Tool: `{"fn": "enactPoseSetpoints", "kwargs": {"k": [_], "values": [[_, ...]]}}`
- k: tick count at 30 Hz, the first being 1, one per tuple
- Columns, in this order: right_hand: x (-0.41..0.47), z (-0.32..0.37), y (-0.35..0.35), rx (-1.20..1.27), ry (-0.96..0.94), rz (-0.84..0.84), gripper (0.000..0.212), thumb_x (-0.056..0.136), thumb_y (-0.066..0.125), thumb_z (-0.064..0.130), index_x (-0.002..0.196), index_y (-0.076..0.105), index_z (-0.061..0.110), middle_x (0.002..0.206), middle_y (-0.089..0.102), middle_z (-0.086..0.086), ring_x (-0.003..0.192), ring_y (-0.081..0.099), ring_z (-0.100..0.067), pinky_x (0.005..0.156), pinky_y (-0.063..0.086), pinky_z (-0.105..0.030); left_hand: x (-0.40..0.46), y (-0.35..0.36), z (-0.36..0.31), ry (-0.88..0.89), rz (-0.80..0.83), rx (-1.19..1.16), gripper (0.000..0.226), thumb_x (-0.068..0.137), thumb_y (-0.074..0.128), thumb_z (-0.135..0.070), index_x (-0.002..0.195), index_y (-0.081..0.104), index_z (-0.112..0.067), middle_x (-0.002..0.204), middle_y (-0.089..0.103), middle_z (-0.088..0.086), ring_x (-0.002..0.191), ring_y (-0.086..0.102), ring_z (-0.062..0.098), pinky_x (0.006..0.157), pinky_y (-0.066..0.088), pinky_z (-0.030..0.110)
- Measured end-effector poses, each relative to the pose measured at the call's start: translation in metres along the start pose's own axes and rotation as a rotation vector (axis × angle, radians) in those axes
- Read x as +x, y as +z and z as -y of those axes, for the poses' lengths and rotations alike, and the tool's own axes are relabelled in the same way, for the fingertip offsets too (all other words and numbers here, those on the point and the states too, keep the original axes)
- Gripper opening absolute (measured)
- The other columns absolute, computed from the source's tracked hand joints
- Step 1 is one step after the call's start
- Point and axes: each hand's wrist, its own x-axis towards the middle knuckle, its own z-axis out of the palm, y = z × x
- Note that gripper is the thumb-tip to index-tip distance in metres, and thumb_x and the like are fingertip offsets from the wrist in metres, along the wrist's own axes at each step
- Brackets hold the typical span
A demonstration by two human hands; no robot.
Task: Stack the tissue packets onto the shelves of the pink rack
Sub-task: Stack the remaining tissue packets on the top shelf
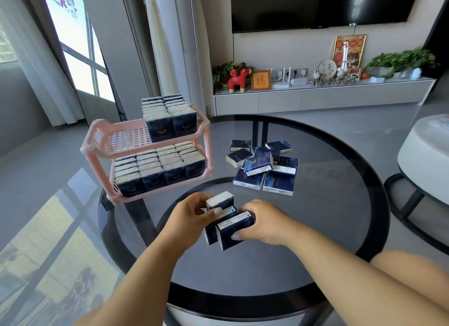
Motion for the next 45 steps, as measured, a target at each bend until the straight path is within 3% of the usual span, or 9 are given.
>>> {"fn": "enactPoseSetpoints", "kwargs": {"k": [6,13,19,24,26,31,37,40,45], "values": [[0.001,-0.001,0.009,0.128,0.048,-0.013,0.04,0.063,0.084,0.033,0.094,0.062,0.022,0.086,0.061,0.01,0.079,0.061,-0.007,0.073,0.05,-0.025,-0.006,0.013,0.003,0.101,-0.178,0.149,0.01,0.094,0.06,-0.028,0.103,0.057,-0.025,0.088,0.067,-0.005,0.08,0.063,0.011,0.068,0.05,0.026],[-0.002,0.001,0.003,0.378,0.033,-0.022,0.055,0.056,0.084,0.035,0.094,0.047,0.022,0.099,0.066,-0.015,0.077,0.057,-0.014,0.075,0.05,-0.039,-0.001,0.007,0.0,0.009,-0.19,-0.198,0.004,0.097,0.057,-0.019,0.099,0.059,-0.017,0.082,0.07,0.004,0.065,0.061,0.012,0.055,0.046,0.021],[-0.009,0.009,-0.02,0.168,-0.086,-0.117,0.05,0.064,0.084,0.029,0.097,0.047,0.036,0.095,0.054,0.015,0.079,0.053,-0.002,0.069,0.045,-0.016,0.001,0.002,0.001,0.062,-0.138,-0.034,0.012,0.096,0.058,-0.02,0.107,0.061,-0.024,0.091,0.068,-0.001,0.064,0.056,0.004,0.056,0.044,0.019],[-0.006,0.006,-0.012,0.1,-0.111,-0.121,0.056,0.062,0.084,0.024,0.104,0.048,0.036,0.102,0.054,0.014,0.09,0.055,-0.006,0.077,0.049,-0.022,-0.004,0.007,0.001,0.06,0.126,-0.2,0.036,0.094,0.053,-0.039,0.118,0.058,-0.013,0.084,0.06,0.003,0.063,0.054,0.004,0.058,0.044,0.02],[-0.003,0.003,-0.009,0.116,-0.099,-0.139,0.064,0.062,0.084,0.023,0.111,0.045,0.036,0.107,0.052,0.011,0.092,0.054,-0.005,0.074,0.046,-0.018,-0.004,0.006,0.002,0.066,0.175,-0.257,0.053,0.084,0.068,-0.048,0.122,0.055,-0.013,0.095,0.064,0.001,0.068,0.056,0.005,0.06,0.045,0.021],[0.0,-0.003,-0.002,0.192,-0.027,-0.095,0.082,0.068,0.078,0.016,0.137,0.034,0.031,0.124,0.044,0.005,0.098,0.055,-0.006,0.078,0.048,-0.017,-0.004,0.011,0.002,0.05,0.164,-0.157,0.068,0.067,0.087,-0.008,0.122,0.05,-0.025,0.118,0.061,-0.001,0.071,0.063,0.003,0.068,0.056,0.025],[0.0,-0.001,0.008,0.721,0.017,0.143,0.071,0.064,0.06,0.035,0.132,0.04,0.039,0.13,0.055,0.013,0.124,0.048,-0.006,0.108,0.032,-0.031,-0.002,0.011,0.006,0.077,0.102,-0.008,0.066,0.069,0.087,-0.015,0.12,0.049,-0.034,0.113,0.062,-0.008,0.066,0.056,0.009,0.065,0.053,0.028],[0.003,-0.003,0.021,0.815,0.036,0.148,0.088,0.066,0.058,0.049,0.146,0.028,0.032,0.14,0.049,0.01,0.131,0.042,-0.008,0.117,0.021,-0.039,-0.004,0.013,0.006,0.077,0.093,-0.011,0.068,0.069,0.087,-0.011,0.122,0.048,-0.031,0.105,0.068,-0.006,0.074,0.065,0.008,0.072,0.059,0.03],[-0.004,0.005,0.027,0.81,0.045,0.131,0.067,0.095,0.045,0.041,0.15,0.01,0.028,0.134,0.03,0.029,0.125,0.03,0.008,0.112,0.014,-0.02,-0.004,0.014,0.01,0.08,0.071,-0.019,0.069,0.067,0.087,-0.009,0.123,0.05,-0.025,0.11,0.068,-0.007,0.093,0.068,0.004,0.08,0.059,0.028]]}}
